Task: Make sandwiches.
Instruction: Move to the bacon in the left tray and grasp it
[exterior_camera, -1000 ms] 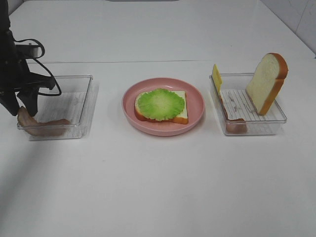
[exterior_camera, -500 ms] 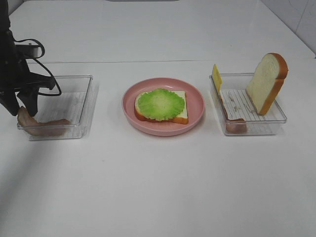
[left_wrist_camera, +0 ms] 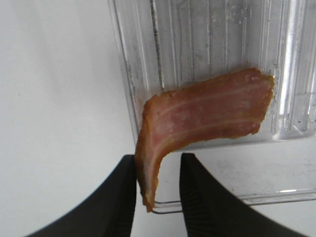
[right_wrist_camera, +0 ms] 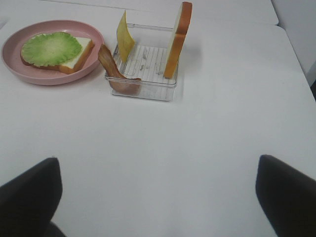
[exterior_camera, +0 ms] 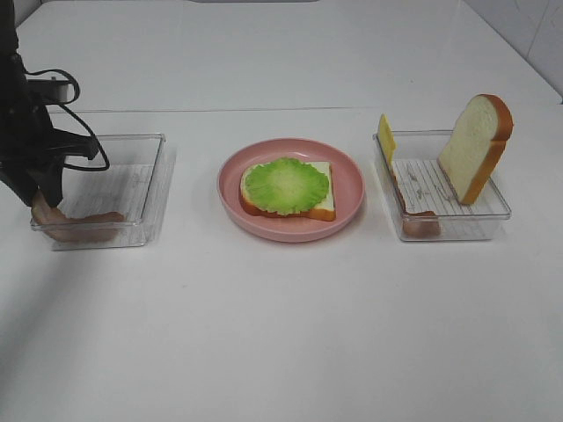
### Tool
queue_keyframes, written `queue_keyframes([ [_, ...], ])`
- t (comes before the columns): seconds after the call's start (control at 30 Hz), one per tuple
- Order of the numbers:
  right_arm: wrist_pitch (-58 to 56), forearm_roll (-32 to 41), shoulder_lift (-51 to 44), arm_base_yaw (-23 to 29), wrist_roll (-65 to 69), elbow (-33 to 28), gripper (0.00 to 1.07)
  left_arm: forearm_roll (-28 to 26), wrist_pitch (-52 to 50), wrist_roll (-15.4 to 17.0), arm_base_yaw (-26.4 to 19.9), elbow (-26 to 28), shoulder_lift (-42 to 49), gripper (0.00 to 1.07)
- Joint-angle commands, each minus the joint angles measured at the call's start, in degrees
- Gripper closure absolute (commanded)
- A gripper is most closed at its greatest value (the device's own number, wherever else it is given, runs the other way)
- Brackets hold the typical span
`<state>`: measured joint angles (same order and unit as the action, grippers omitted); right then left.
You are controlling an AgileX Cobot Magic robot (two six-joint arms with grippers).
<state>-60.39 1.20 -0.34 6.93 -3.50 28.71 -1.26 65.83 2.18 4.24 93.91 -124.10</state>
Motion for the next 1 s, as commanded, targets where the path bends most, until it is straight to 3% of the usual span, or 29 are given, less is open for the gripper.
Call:
queue_keyframes([
  [0.03, 0.29, -0.17, -1.26, 0.06, 0.17, 0.0, 0.09, -0.29, 0.97, 0.11, 0.06, -0.34, -0.11, 0.78],
  [0.87, 0.29, -0.17, -1.26, 0.06, 0.17, 0.0, 0.09, 1.26, 2.92, 0.11, 0.06, -0.34, -0.11, 0.83],
  [0.97, 0.29, -0.17, -1.26, 0.06, 0.17, 0.0, 0.09, 1.83, 3.27, 0.17, 0.06, -0.34, -0.11, 0.91],
  [1.0, 0.29, -0.17, -1.26, 0.06, 0.17, 0.0, 0.09, 2.35, 3.32, 0.29, 0.06, -0.34, -0.11, 0.99],
])
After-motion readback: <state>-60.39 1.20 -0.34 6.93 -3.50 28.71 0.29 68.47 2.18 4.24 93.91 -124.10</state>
